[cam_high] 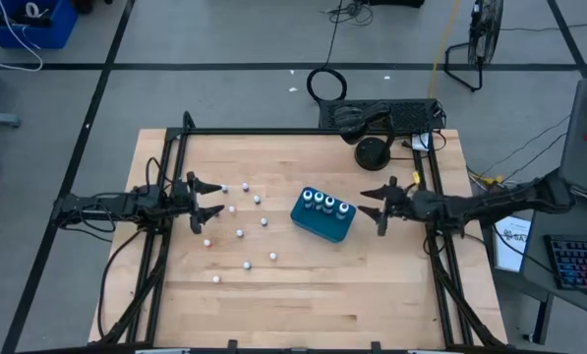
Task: Pick & Place food coloring
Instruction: Put the small red food coloring bottle into the blue container
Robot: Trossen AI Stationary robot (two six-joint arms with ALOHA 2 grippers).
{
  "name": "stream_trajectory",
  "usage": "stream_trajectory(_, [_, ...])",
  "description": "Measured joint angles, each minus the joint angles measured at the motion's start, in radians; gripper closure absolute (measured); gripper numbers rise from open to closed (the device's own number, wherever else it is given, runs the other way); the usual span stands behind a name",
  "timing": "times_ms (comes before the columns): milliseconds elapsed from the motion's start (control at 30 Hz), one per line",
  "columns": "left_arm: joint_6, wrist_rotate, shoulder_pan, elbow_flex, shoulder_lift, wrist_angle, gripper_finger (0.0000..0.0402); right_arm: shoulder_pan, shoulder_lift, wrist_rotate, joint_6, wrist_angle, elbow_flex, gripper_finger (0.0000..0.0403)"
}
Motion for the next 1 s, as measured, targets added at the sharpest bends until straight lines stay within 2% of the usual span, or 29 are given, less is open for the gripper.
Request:
stream_trajectory(267, [0.0, 0.0, 0.0, 0.0, 0.0, 0.0, 0.0094, -0.124, -0.201, -0.197, 0.008, -0.096, -0.021, 0.0183])
stream_trajectory(567, [0.0, 0.0, 0.0, 0.0, 0.0, 0.0, 0.0094, -0.198, -0.354, -0.204, 0.003, -0.284, -0.023, 0.0179])
stream_trajectory(1000, [0.0, 0.0, 0.0, 0.0, 0.0, 0.0, 0.0094, -0.2, -0.381, -0.204, -0.074, -0.289, -0.024, 0.0179])
